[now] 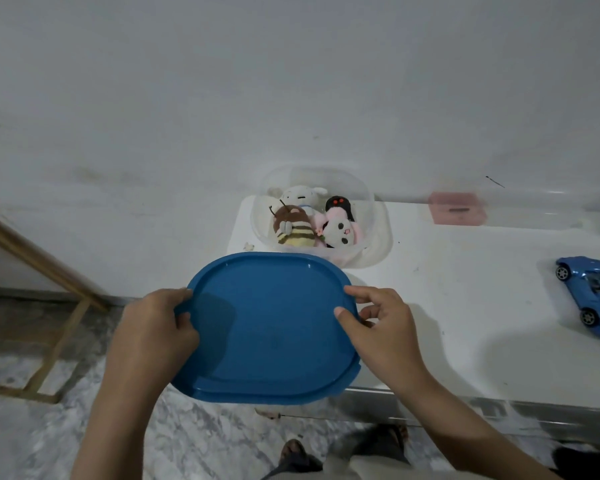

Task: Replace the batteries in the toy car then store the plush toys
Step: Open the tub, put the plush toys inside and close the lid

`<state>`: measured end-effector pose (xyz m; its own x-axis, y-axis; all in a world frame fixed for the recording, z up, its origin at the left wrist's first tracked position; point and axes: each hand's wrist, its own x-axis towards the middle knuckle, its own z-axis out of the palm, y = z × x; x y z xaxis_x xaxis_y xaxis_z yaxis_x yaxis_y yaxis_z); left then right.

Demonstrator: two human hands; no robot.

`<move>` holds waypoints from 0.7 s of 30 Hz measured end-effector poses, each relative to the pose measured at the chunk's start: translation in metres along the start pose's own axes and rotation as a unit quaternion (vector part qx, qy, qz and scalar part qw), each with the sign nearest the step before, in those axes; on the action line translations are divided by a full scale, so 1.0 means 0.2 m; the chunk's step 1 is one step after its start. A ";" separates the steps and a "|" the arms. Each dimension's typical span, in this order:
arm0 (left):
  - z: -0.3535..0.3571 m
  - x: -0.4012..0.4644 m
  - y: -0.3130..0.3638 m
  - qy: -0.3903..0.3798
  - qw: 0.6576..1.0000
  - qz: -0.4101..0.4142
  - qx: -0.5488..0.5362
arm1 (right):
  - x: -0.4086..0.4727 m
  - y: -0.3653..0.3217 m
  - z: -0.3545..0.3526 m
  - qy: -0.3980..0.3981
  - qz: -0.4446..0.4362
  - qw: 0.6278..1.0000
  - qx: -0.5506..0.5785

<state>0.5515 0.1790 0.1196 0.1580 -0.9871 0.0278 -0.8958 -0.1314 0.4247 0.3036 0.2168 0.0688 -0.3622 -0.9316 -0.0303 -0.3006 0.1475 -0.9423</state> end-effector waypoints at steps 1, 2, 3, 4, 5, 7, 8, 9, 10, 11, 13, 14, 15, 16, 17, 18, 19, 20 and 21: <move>-0.01 0.00 0.01 -0.002 1.000 0.004 0.008 | 0.00 0.00 0.00 -0.001 -0.001 1.000 0.003; -0.03 0.01 0.02 -0.001 1.000 0.008 0.012 | 0.00 -0.01 -0.01 0.000 -0.005 1.000 0.005; -0.04 0.00 0.04 0.002 1.000 0.011 0.012 | 0.00 -0.01 -0.01 0.002 -0.012 1.000 0.008; -0.06 0.00 0.06 0.007 1.000 0.013 0.010 | 0.00 -0.02 -0.02 0.006 -0.020 1.000 0.013; -0.08 0.00 0.07 0.015 1.000 0.017 0.007 | 0.01 -0.03 -0.02 0.010 -0.028 0.999 0.017; -0.10 0.01 0.10 0.030 0.999 0.037 -0.002 | 0.04 -0.05 -0.02 0.021 -0.045 0.999 0.021; -0.10 0.03 0.12 0.037 0.998 0.049 -0.010 | 0.07 -0.06 -0.03 0.028 -0.054 0.998 0.020; -0.09 0.07 0.13 0.043 0.997 0.060 -0.021 | 0.11 -0.07 -0.03 0.036 -0.063 0.997 0.018; -0.06 0.12 0.14 0.047 0.996 0.067 -0.033 | 0.15 -0.08 -0.03 0.047 -0.071 0.996 0.014; -0.03 0.17 0.15 0.047 0.995 0.071 -0.046 | 0.20 -0.08 -0.04 0.058 -0.080 0.995 0.006; 0.06 0.29 0.19 0.043 0.993 0.077 -0.083 | 0.32 -0.08 -0.07 0.081 -0.101 0.991 -0.021; 0.10 0.35 0.22 0.041 0.991 0.077 -0.105 | 0.39 -0.07 -0.08 0.090 -0.111 0.989 -0.039; 0.15 0.41 0.26 0.039 0.988 0.079 -0.124 | 0.45 -0.07 -0.09 0.099 -0.118 0.986 -0.056; 0.19 0.47 0.29 0.035 0.987 0.082 -0.135 | 0.52 -0.06 -0.09 0.107 -0.119 0.985 -0.070; 0.24 0.53 0.33 0.029 0.986 0.088 -0.138 | 0.59 -0.04 -0.10 0.111 -0.115 0.984 -0.083; 0.29 0.59 0.37 0.021 0.986 0.095 -0.136 | 0.66 -0.03 -0.10 0.114 -0.110 0.983 -0.095; 0.33 0.65 0.40 0.013 0.986 0.100 -0.129 | 0.72 -0.01 -0.10 0.112 -0.105 0.983 -0.105; 0.37 0.70 0.42 0.006 0.987 0.105 -0.122 | 0.78 0.01 -0.10 0.106 -0.099 0.983 -0.114; 0.40 0.75 0.45 0.003 0.987 0.109 -0.115 | 0.84 0.02 -0.10 0.096 -0.094 0.984 -0.121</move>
<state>0.4619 0.0109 0.0887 -0.0262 -0.9889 0.1462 -0.7907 0.1100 0.6023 0.2231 0.0670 0.0661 -0.4324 -0.8738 0.2226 -0.5707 0.0741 -0.8178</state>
